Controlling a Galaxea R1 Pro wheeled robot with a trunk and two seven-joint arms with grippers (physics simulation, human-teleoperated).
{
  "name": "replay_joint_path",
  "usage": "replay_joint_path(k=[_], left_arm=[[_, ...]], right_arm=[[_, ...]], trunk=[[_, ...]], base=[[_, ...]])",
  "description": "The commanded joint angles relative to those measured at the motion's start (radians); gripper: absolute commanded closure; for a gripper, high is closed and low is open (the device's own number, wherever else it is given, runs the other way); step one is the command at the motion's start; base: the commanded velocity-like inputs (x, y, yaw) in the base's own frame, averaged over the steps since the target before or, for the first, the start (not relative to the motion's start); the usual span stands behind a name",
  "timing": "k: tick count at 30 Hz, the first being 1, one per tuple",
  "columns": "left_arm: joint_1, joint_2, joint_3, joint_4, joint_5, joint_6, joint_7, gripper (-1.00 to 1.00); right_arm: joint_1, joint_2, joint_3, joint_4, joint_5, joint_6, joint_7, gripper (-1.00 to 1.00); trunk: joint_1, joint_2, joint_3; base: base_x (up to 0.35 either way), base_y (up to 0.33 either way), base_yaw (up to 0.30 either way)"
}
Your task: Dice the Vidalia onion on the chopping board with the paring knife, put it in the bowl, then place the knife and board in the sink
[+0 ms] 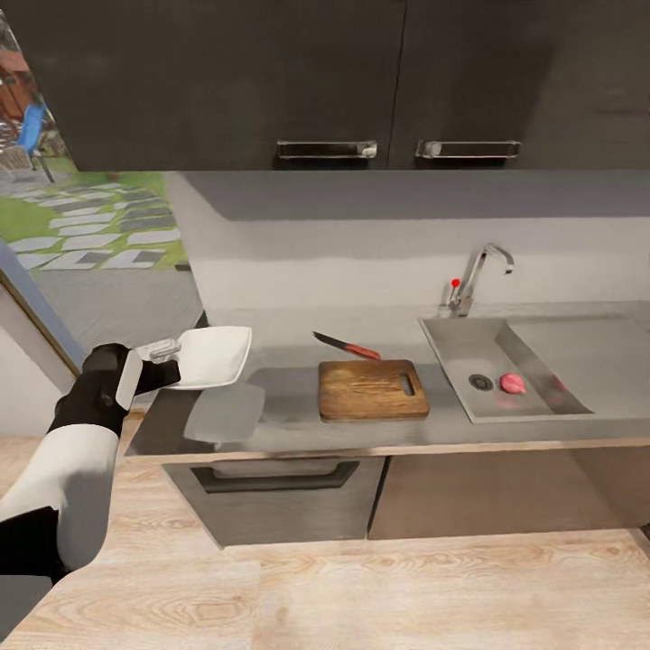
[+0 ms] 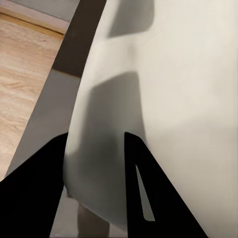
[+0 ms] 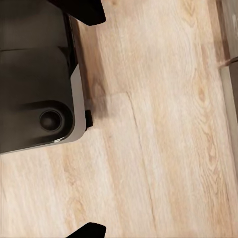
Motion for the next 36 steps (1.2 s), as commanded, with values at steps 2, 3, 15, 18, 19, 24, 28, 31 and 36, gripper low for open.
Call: replay_joint_path(k=[2,3,15,18,19,24,28,31,36], left_arm=[[-0.001,-0.001,0.001,0.0,0.009,0.004,0.006,1.0],[-0.001,-0.001,0.001,0.0,0.009,0.004,0.006,1.0],[-0.001,-0.003,0.0,0.001,0.011,0.003,0.002,1.0],[-0.001,-0.003,-0.001,0.007,0.012,0.003,0.002,1.0],[-0.001,-0.003,-0.001,0.01,0.012,0.002,0.001,1.0],[-0.001,-0.004,-0.001,0.021,0.012,0.001,0.0,1.0],[-0.001,-0.006,-0.002,0.025,0.014,0.001,0.0,1.0],[-0.001,-0.006,-0.002,0.025,0.014,0.001,0.0,1.0],[-0.001,-0.006,-0.002,0.026,0.014,0.001,0.0,1.0]], right_arm=[[0.0,-0.002,0.008,-0.002,-0.008,-0.002,-0.008,-1.0],[0.0,-0.002,0.008,-0.002,-0.008,-0.002,-0.008,-1.0],[0.0,-0.002,0.008,-0.002,-0.008,-0.002,-0.008,-1.0],[0.0,-0.002,0.008,-0.002,-0.008,-0.002,-0.008,-1.0],[0.0,-0.002,0.008,-0.002,-0.008,-0.002,-0.008,-1.0],[0.0,-0.002,0.008,-0.002,-0.008,-0.002,-0.008,-1.0],[0.0,-0.002,0.008,-0.002,-0.008,-0.002,-0.008,-1.0],[0.0,-0.002,0.008,-0.002,-0.008,-0.002,-0.008,-1.0],[0.0,-0.002,0.008,-0.002,-0.008,-0.002,-0.008,-1.0]], trunk=[[0.0,-0.002,-0.002],[0.0,-0.002,-0.002],[0.0,-0.002,-0.002],[0.0,-0.002,-0.002],[0.0,-0.002,-0.002],[0.0,-0.002,-0.002],[0.0,-0.002,-0.002],[0.0,-0.002,-0.002],[0.0,-0.002,-0.002]], base=[[-0.03,0.0,0.001],[-0.017,0.0,0.0],[-0.003,0.0,0.0],[0.0,0.0,0.0],[0.0,0.0,0.0],[0.0,0.0,0.0],[0.0,0.0,0.0],[0.0,0.0,0.0],[0.0,0.0,0.0]])
